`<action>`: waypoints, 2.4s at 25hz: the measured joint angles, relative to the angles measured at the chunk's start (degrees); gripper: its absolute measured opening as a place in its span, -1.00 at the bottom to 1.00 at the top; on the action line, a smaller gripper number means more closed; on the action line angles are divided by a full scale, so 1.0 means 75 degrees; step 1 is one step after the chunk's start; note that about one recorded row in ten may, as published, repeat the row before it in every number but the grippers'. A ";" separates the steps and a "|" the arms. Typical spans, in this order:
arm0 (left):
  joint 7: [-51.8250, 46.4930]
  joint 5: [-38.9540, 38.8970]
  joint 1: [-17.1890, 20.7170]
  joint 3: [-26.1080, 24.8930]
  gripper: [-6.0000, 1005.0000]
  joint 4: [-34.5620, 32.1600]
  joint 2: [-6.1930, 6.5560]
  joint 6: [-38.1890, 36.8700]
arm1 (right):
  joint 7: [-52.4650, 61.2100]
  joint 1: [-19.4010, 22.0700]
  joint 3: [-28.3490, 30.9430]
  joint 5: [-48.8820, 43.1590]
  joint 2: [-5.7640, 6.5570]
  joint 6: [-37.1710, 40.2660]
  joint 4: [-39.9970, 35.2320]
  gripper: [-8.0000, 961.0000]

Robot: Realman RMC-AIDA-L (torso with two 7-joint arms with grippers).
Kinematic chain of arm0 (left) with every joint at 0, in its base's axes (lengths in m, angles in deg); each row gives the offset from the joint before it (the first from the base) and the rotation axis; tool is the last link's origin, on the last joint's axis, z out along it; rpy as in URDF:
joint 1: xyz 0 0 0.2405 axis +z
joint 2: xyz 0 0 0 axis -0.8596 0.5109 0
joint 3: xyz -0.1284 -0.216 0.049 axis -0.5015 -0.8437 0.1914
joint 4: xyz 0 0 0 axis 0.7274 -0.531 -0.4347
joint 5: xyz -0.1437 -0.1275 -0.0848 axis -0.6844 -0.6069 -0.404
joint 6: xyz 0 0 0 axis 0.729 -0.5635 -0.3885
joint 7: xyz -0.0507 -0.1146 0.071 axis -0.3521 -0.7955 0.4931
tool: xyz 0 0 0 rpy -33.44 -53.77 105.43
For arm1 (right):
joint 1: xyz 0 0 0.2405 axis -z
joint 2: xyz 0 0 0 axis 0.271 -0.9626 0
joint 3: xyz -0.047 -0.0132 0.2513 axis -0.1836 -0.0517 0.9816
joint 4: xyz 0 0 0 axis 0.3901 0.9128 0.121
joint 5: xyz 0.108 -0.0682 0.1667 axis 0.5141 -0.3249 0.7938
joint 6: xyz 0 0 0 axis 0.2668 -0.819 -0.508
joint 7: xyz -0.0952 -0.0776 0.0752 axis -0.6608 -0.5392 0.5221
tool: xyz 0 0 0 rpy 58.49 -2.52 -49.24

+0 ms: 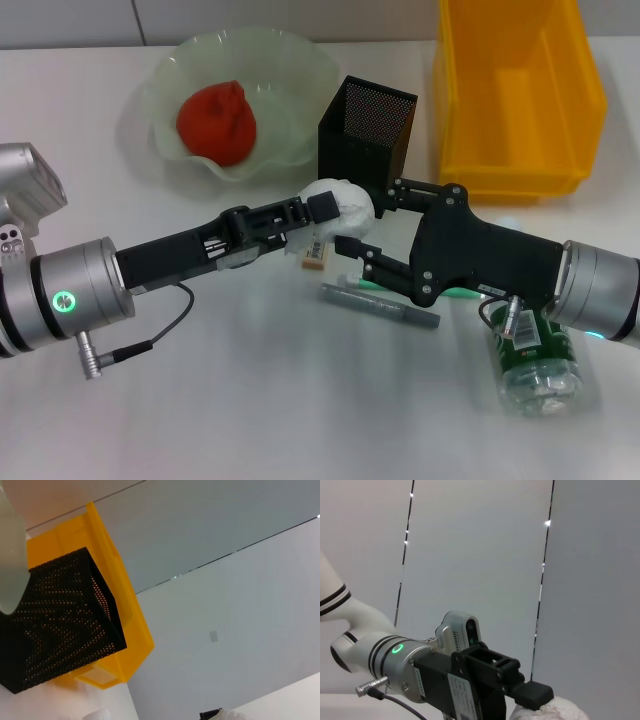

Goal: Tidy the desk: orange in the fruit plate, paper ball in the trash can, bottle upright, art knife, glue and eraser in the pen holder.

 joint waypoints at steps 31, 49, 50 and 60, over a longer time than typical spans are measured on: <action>0.0728 0.0000 0.0104 -0.0137 0.66 -0.0133 0.0011 -0.0152 | 0.0077 0.0092 0.0104 0.0073 0.0001 0.0109 0.0011 0.03; 0.6911 0.0148 0.1023 -0.0125 0.66 -0.0359 -0.0018 -0.0527 | 0.0128 0.1136 0.0198 0.3509 -0.0009 0.0071 0.0862 0.17; 0.7079 0.0147 0.1045 -0.0132 0.66 -0.0331 -0.0019 -0.0522 | 0.0124 0.1161 0.0201 0.3665 -0.0011 0.0062 0.0912 0.17; 0.7668 0.0117 0.1101 -0.0197 0.66 -0.0222 -0.0007 -0.0432 | 0.0032 0.1285 0.1101 0.4157 -0.0012 -0.0564 0.1120 0.25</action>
